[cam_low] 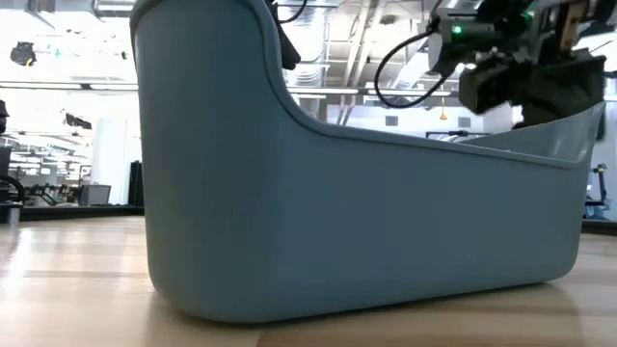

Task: Pick & Place Kitchen Items
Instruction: Put the wooden serving spoon into the top right transparent bin

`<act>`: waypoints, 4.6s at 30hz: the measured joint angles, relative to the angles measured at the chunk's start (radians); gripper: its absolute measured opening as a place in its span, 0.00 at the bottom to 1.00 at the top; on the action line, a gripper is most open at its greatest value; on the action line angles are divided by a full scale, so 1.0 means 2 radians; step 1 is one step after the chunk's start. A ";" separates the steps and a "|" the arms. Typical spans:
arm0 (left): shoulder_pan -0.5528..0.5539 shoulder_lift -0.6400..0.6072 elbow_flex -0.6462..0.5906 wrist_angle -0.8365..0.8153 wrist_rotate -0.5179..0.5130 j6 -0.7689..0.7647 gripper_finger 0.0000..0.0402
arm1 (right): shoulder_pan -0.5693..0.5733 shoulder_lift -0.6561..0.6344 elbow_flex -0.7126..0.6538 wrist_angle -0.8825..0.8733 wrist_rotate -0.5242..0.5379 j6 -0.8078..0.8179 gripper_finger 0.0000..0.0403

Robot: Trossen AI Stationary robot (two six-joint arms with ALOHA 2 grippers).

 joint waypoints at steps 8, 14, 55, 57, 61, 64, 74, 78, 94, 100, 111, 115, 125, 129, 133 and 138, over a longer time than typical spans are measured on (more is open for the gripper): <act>-0.002 0.000 0.000 -0.001 0.009 0.000 0.21 | 0.073 0.053 -0.024 0.087 0.001 0.097 0.00; -0.002 0.000 0.000 -0.003 0.010 0.000 0.21 | 0.125 0.100 -0.025 0.103 0.001 0.131 0.00; -0.002 0.000 0.000 -0.010 0.010 0.000 0.21 | 0.194 0.156 -0.024 0.176 0.070 0.188 0.00; -0.002 0.000 0.000 -0.010 0.010 0.000 0.21 | 0.194 0.156 -0.024 0.166 0.084 0.188 0.00; -0.002 0.000 0.000 -0.010 0.010 0.000 0.21 | 0.191 0.155 -0.024 0.154 0.119 0.189 0.00; -0.002 0.000 0.000 -0.010 0.010 0.000 0.21 | 0.183 0.154 -0.023 0.152 0.132 0.189 0.00; -0.002 0.000 0.000 -0.010 0.010 0.000 0.21 | 0.129 0.154 -0.022 0.152 0.184 0.193 0.00; -0.002 0.000 0.000 -0.012 0.010 0.000 0.21 | 0.098 0.153 -0.022 0.152 0.204 0.193 0.00; -0.002 0.000 0.000 -0.015 0.010 0.000 0.21 | -0.027 0.147 -0.022 0.151 0.291 0.189 0.00; -0.002 0.000 0.000 -0.015 0.010 0.000 0.21 | -0.074 0.131 -0.025 0.145 0.324 0.187 0.00; -0.002 0.000 0.000 -0.017 0.010 0.000 0.21 | -0.153 0.127 -0.025 0.143 0.314 0.267 0.00; -0.002 0.000 0.000 -0.017 0.010 0.000 0.21 | -0.165 0.127 -0.025 0.155 0.303 0.303 0.00; -0.002 0.000 0.000 -0.024 0.010 0.000 0.21 | -0.168 0.134 -0.026 0.319 0.275 0.368 0.00; -0.002 0.000 -0.016 -0.043 0.017 -0.025 0.21 | -0.167 0.149 -0.026 0.329 0.269 0.375 0.00; -0.002 0.000 -0.055 -0.044 0.072 -0.060 0.21 | -0.162 0.168 -0.023 0.337 0.251 0.377 0.00; -0.010 0.000 -0.103 -0.040 0.103 -0.110 0.21 | -0.146 0.177 -0.022 0.351 0.248 0.388 0.00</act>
